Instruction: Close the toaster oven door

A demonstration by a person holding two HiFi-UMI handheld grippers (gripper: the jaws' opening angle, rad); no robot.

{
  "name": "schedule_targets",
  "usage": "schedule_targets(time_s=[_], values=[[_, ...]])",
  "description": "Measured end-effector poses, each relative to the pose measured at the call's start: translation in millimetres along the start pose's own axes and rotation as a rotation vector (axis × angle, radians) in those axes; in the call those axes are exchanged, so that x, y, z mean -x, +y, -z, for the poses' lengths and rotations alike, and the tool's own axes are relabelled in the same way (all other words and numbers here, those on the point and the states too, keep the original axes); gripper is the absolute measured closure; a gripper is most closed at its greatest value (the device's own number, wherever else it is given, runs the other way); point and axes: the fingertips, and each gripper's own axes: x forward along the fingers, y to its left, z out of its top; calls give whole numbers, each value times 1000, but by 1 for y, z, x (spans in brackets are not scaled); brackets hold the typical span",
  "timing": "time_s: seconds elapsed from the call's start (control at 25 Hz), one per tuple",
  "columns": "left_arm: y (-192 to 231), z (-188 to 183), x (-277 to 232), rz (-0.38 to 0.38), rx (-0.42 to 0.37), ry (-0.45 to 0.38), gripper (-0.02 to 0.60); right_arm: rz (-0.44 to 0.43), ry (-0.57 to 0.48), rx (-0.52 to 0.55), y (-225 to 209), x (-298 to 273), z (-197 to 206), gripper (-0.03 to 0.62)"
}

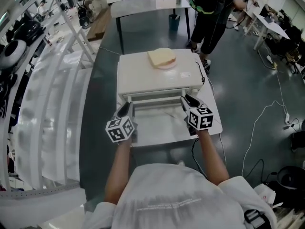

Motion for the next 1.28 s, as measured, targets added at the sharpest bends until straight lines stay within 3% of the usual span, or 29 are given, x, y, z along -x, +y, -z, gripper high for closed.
schedule_targets(time_s=[0.4, 0.6, 0.92, 1.12, 1.28], values=[[-1, -5, -5, 11, -82, 27, 509, -2, 24, 11, -1, -5, -5, 490], [-1, -13, -4, 14, -216, 85, 509, 20, 72, 79, -3, -2, -12, 488], [-18, -62, 26, 8, -402, -12, 509, 71, 49, 148, -13, 30, -47, 490], [-45, -92, 42, 41, -552, -24, 551, 68, -30, 204, -6, 56, -89, 560], [-69, -116, 59, 53, -577, -83, 563, 33, -85, 285, 10, 73, -118, 574]])
